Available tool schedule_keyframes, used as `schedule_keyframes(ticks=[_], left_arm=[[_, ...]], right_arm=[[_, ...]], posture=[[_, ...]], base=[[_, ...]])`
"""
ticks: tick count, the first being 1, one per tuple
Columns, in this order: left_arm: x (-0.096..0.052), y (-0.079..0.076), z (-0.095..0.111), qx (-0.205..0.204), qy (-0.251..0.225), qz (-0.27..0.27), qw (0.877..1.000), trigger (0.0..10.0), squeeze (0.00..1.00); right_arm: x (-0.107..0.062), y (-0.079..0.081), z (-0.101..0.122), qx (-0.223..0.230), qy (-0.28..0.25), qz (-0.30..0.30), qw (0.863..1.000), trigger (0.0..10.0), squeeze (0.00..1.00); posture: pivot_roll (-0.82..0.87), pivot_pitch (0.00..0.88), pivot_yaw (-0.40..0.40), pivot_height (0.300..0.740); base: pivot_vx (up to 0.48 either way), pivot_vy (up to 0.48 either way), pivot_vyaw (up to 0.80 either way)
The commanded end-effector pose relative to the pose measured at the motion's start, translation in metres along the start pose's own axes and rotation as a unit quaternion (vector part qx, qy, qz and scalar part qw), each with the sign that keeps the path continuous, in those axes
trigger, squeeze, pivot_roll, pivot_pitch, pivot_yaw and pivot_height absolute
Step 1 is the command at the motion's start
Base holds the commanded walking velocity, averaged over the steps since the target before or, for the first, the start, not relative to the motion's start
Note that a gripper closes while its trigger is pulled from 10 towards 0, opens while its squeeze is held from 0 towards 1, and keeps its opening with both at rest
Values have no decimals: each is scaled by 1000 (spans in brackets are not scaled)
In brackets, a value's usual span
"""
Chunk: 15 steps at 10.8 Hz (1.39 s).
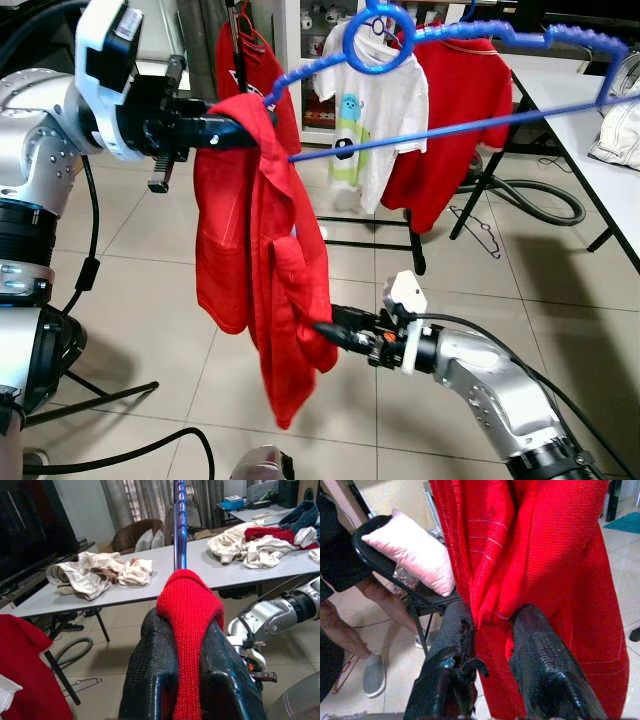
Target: Hang hanger
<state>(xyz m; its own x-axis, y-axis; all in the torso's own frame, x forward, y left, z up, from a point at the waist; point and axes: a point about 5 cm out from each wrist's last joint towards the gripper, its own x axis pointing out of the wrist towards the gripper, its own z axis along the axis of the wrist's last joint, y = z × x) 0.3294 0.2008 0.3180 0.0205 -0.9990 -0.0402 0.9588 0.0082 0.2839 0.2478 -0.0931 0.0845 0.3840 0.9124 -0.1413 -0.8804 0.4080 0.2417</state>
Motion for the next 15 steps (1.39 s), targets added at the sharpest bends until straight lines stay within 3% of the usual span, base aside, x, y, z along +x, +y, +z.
schedule_keyframes(ticks=[1, 6, 10, 11, 13, 15], left_arm=[[-1, 1, 10, 23, -3, 0, 1000, 0, 0], [-4, -2, 4, 17, -4, 16, 1000, 0, 0], [-6, -12, -15, 8, 12, 33, 999, 0, 0], [-9, -16, -23, 4, 23, 44, 999, 0, 0], [-18, -33, -53, -11, 72, 80, 994, 0, 0], [-20, -48, -73, -27, 108, 92, 989, 0, 0]], right_arm=[[-1, -6, 2, -2, -5, -21, 1000, 0, 0], [-4, -13, 4, 8, -25, -58, 998, 0, 0], [-25, -31, 9, -7, -34, -147, 988, 0, 0], [-37, -38, 11, -23, -38, -187, 981, 0, 0], [-76, -61, 21, -81, -41, -318, 944, 0, 0], [-103, -76, 32, -112, -53, -396, 910, 0, 0]], posture=[[137, 0, 28, 740], [125, 0, 32, 740], [103, 0, 33, 740], [91, 0, 41, 740], [68, 0, 63, 740], [55, 0, 75, 740]], base=[[0, 0, 0], [0, 0, 0], [0, 0, 0], [0, 0, 0], [0, 0, 0], [0, 0, 0]])
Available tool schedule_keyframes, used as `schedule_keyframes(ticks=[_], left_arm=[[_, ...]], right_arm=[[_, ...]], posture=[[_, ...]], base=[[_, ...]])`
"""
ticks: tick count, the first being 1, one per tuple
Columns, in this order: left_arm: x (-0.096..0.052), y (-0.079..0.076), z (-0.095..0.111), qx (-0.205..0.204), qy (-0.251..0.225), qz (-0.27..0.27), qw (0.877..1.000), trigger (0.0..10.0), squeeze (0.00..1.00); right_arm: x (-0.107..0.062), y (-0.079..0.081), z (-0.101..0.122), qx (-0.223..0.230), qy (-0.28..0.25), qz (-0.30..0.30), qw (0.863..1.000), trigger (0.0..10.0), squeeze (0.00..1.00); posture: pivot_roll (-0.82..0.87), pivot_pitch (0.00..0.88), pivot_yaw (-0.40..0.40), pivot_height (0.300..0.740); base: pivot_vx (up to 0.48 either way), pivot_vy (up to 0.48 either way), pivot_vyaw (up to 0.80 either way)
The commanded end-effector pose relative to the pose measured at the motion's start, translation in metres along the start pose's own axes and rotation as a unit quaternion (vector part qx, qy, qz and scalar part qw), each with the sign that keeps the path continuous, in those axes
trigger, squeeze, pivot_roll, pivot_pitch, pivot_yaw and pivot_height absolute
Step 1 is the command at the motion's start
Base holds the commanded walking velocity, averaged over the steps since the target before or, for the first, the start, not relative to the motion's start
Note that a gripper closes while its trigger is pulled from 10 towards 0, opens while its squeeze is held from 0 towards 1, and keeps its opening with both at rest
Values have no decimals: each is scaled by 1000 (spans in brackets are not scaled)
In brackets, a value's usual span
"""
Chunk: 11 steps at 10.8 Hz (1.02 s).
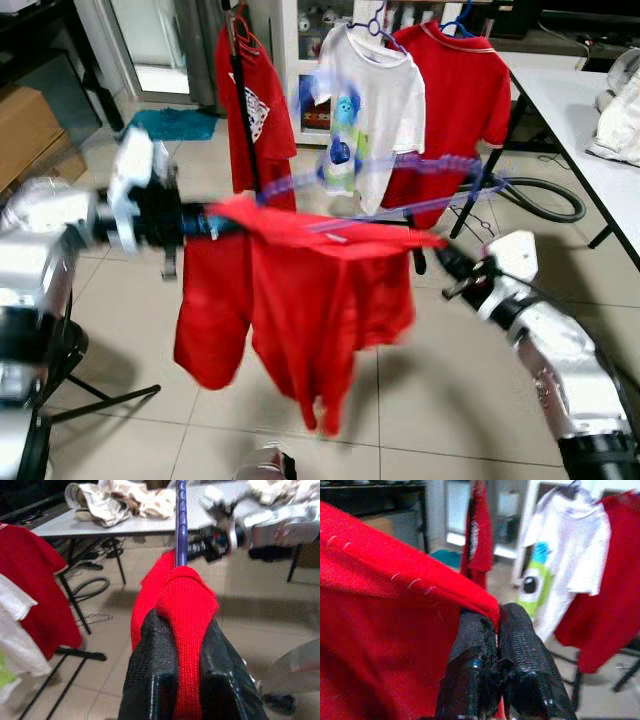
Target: Hang hanger
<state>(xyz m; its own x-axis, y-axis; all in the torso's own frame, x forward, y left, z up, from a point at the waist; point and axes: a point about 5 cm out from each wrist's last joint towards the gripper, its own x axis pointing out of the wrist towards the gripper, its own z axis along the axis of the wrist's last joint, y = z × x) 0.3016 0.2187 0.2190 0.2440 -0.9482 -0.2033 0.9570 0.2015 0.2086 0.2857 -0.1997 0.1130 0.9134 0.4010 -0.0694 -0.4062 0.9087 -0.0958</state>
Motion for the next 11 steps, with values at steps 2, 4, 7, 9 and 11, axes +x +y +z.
schedule_keyframes(ticks=[2, 4, 7, 9, 11], left_arm=[[-3, -8, -13, 11, 36, 36, 999, 0, 0], [-5, -20, -34, 13, 84, 68, 994, 0, 0], [-10, -19, -42, 60, 119, 158, 978, 0, 0], [-5, -24, -35, 75, 46, 204, 975, 0, 0], [-6, -44, -35, 51, 3, 156, 986, 0, 0]], right_arm=[[-11, -44, 9, -27, -12, -133, 991, 0, 0], [-14, -58, 16, -43, -23, -163, 985, 0, 0], [-13, -69, 18, -56, -18, -174, 983, 0, 0], [-13, -74, 18, -64, -10, -177, 982, 0, 0], [-12, -78, 20, -65, -8, -178, 982, 0, 0]], posture=[[50, 0, 77, 740], [50, 0, 74, 740], [52, 0, 71, 740], [53, 0, 68, 740], [60, 0, 69, 740]], base=[[0, 0, 0], [0, 0, 0], [0, 0, 0], [0, 0, 0], [0, 0, 0]])
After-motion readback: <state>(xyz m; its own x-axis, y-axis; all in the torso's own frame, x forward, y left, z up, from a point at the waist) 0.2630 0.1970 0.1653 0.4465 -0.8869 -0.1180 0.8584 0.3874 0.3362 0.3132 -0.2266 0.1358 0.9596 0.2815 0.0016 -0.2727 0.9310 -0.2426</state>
